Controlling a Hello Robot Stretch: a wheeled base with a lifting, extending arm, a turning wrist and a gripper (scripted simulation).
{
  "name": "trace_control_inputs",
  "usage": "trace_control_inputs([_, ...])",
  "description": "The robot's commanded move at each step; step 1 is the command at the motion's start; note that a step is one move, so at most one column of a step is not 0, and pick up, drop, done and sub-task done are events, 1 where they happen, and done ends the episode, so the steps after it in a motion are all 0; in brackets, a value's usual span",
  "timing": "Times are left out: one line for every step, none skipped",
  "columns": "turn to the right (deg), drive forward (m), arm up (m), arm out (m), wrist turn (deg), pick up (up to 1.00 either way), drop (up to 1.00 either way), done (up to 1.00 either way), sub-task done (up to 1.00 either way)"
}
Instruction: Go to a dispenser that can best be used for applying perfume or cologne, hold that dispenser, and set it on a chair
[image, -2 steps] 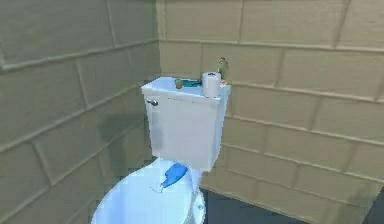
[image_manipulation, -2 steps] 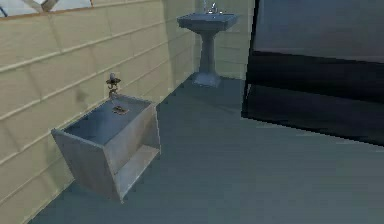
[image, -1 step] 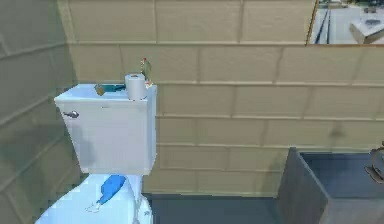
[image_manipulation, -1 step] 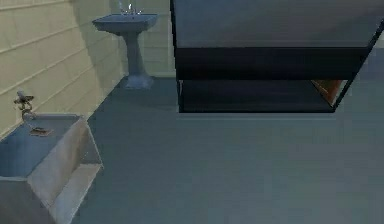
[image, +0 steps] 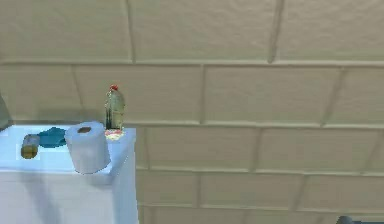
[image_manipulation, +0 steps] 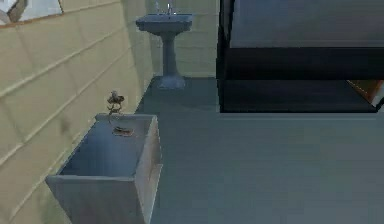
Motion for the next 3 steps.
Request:
trace_control_inputs([-45.0,0.0,0.0,0.0,0.0,0.0,0.0,0.0,0.0])
trace_control_inputs([-45.0,0.0,0.0,0.0,0.0,0.0,0.0,0.0,0.0])
trace_control_inputs([-39.0,0.0,0.0,0.0,0.0,0.0,0.0,0.0,0.0])
